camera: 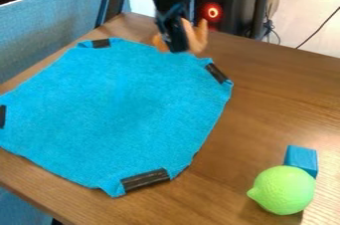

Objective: Move the chicken toy to the top right edge of the cloth

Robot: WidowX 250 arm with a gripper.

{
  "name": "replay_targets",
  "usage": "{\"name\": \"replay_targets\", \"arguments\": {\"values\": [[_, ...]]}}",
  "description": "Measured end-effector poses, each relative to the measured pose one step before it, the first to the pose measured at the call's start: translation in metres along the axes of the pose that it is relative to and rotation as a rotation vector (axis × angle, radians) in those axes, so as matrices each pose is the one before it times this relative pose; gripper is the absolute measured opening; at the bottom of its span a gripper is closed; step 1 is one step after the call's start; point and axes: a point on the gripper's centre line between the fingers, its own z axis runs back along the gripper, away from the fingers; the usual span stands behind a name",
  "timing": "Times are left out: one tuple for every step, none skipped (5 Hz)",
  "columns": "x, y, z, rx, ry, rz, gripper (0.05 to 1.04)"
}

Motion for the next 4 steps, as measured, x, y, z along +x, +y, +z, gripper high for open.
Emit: {"name": "replay_targets", "arguments": {"values": [[-0.00875, 0.00844, -0.0034, 0.0029, 0.0018, 0.0275, 0.389], [-0.00391, 0.0062, -0.0076, 0.0255, 0.0055, -0.0027, 0.389], [0.00025, -0.00608, -0.02175, -0.0021, 0.0153, -0.0043, 0.453], [0.00279, -0.00137, -0.00152, -0.0019, 0.0037, 0.0197, 0.734]]}}
